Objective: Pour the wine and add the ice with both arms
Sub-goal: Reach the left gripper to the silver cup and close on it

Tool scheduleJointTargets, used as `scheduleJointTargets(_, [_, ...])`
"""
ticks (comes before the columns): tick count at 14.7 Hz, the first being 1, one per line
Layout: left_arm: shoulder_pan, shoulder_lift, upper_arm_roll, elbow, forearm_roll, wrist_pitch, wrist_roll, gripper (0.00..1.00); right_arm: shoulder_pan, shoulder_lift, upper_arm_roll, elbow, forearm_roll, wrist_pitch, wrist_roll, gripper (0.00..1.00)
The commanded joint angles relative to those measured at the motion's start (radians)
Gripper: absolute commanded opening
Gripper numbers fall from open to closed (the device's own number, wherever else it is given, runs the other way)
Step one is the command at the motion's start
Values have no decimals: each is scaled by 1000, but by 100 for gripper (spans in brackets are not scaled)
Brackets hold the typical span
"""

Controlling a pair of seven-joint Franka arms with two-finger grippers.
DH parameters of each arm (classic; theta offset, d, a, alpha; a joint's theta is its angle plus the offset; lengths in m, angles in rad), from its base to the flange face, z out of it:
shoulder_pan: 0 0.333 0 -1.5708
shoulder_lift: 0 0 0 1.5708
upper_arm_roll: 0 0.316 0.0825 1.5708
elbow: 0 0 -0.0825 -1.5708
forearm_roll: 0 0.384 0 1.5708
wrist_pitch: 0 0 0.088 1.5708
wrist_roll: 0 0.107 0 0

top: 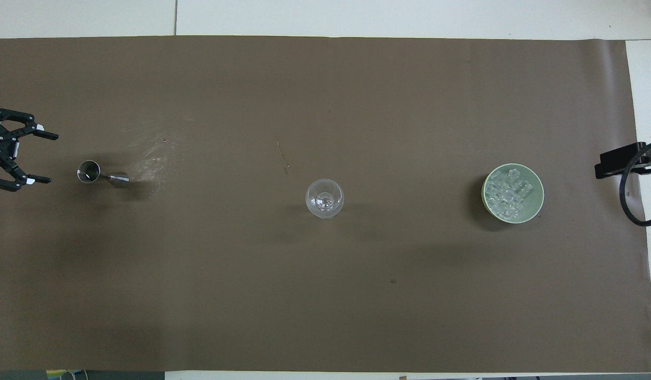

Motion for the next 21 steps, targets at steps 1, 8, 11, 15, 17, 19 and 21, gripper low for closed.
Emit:
scheduleJointTargets(1, [24, -109, 2, -230, -101, 148, 1, 100, -12, -15, 8, -15, 3, 1, -16, 100])
scheduleJointTargets(8, [29, -143, -2, -501, -331, 301, 208, 100, -12, -15, 8, -15, 3, 1, -16, 100])
scheduleJointTargets(11, [17, -188, -2, -612, -449, 323, 289, 100, -12, -15, 8, -15, 3, 1, -16, 100])
scheduleJointTargets(15, [14, -206, -5, -671, -539, 361, 360, 100, -12, -15, 8, -15, 3, 1, -16, 100])
scheduleJointTargets(17, [15, -226, -5, -712, -608, 367, 423, 100, -12, -15, 8, -15, 3, 1, -16, 100])
scheduleJointTargets(19, [2, -228, -5, -730, -662, 392, 438, 100, -12, -15, 8, -15, 3, 1, -16, 100])
scheduleJointTargets(21, [-9, -228, -5, -732, -675, 409, 438, 100, -12, -15, 8, -15, 3, 1, -16, 100])
